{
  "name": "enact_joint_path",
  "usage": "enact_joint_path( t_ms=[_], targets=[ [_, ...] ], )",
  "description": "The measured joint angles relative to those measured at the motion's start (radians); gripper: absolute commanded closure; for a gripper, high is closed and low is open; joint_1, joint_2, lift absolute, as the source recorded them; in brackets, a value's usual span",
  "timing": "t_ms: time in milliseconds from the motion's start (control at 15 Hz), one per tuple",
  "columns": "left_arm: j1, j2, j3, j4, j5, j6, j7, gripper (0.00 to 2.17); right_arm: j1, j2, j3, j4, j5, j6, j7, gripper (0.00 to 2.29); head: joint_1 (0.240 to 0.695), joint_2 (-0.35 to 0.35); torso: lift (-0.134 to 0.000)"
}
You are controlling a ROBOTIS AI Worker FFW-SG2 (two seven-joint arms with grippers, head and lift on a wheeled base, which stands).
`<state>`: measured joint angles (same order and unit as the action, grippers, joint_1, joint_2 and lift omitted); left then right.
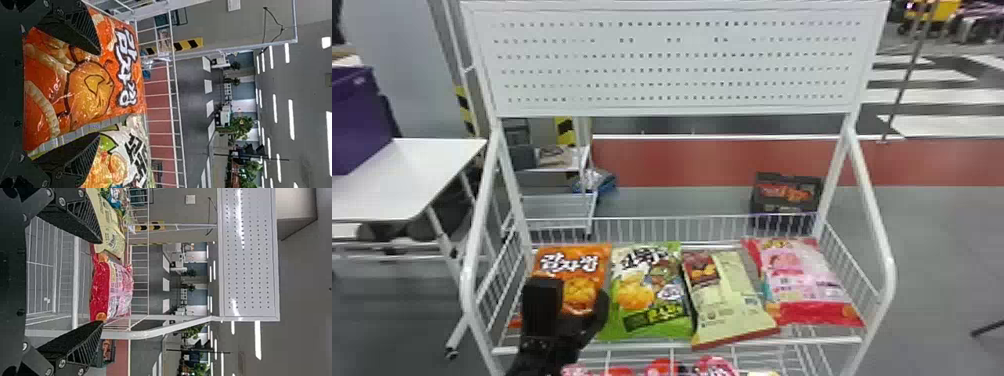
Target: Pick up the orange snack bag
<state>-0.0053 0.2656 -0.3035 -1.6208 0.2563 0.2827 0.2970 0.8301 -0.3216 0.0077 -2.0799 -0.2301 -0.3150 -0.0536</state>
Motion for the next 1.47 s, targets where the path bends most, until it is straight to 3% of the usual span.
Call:
enact_joint_path(
  t_ms=[133, 333, 867, 1333, 1467],
  targets=[
    [-0.003, 0.0, 0.017, 0.01, 0.009, 0.022, -0.012, 0.51, -0.003, 0.0, 0.0, 0.001, -0.002, 0.001, 0.0, 0.17, 0.499, 0.0, 0.0],
    [-0.004, 0.001, 0.033, 0.014, 0.022, 0.055, -0.018, 1.41, -0.006, -0.001, 0.0, 0.001, -0.003, 0.001, 0.0, 0.17, 0.499, 0.0, 0.0],
    [0.036, 0.005, 0.044, -0.048, 0.043, 0.057, 0.01, 1.45, -0.009, -0.001, 0.0, 0.001, -0.005, 0.0, 0.0, 0.17, 0.499, 0.0, 0.0],
    [0.142, 0.018, 0.073, -0.253, 0.07, 0.057, 0.014, 1.44, -0.015, -0.001, 0.0, 0.005, -0.008, -0.001, 0.0, 0.17, 0.499, 0.0, 0.0],
    [0.211, 0.034, 0.093, -0.336, 0.078, 0.051, 0.011, 1.44, -0.017, -0.002, 0.0, 0.006, -0.01, -0.002, 0.0, 0.17, 0.499, 0.0, 0.0]
  ],
)
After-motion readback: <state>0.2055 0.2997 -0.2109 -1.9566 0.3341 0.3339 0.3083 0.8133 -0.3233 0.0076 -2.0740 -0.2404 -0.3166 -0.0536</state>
